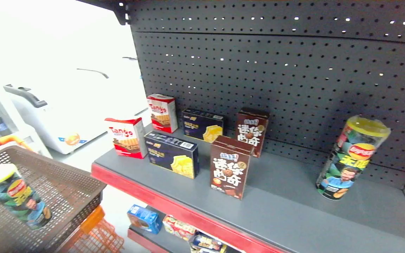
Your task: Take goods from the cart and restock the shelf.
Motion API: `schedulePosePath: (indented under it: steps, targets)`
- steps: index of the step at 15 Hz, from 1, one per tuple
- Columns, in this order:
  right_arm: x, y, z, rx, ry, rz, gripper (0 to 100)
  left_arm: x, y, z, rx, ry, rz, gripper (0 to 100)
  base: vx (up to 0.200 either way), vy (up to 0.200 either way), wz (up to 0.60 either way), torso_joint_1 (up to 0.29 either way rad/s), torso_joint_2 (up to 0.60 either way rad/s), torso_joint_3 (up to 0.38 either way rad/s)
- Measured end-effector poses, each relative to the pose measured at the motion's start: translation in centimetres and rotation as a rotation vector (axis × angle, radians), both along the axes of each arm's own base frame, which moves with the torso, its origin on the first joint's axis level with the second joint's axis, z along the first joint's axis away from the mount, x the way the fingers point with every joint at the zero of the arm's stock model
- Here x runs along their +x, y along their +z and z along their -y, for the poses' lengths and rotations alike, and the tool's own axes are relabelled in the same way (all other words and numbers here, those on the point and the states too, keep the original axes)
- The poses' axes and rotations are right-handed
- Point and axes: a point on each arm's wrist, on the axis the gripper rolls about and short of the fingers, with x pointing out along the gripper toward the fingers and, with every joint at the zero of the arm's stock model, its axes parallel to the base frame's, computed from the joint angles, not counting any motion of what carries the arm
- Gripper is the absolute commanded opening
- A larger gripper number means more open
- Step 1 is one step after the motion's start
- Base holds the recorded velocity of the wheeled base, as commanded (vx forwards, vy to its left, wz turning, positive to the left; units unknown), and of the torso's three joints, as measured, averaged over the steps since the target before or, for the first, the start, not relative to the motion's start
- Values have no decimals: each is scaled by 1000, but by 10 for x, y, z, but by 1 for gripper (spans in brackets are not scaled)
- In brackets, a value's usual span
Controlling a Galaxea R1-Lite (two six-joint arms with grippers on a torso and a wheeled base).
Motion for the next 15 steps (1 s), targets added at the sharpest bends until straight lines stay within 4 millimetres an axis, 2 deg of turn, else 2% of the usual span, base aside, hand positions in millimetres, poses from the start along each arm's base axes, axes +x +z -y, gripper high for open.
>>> schedulePosePath:
  steps: [6, 11, 13, 15]
  targets:
    - [0, 0, 0, 0, 0, 0, 100, 0, 0, 0, -1, 0, 0, 100, 0, 0, 600, 2, 5, 4]
    - [0, 0, 0, 1, 0, 0, 100, 0, 3, 0, 7, 15, 16, 100, 0, 0, 0, 0, 0, 0]
    - [0, 0, 0, 1, 0, 1, 100, -7, 27, -1, 10, 25, 89, 100, 0, 0, 0, 0, 0, 0]
    - [0, 0, 0, 1, 0, 1, 100, -12, 66, -1, 27, 27, 122, 100, 0, 0, 0, 0, 0, 0]
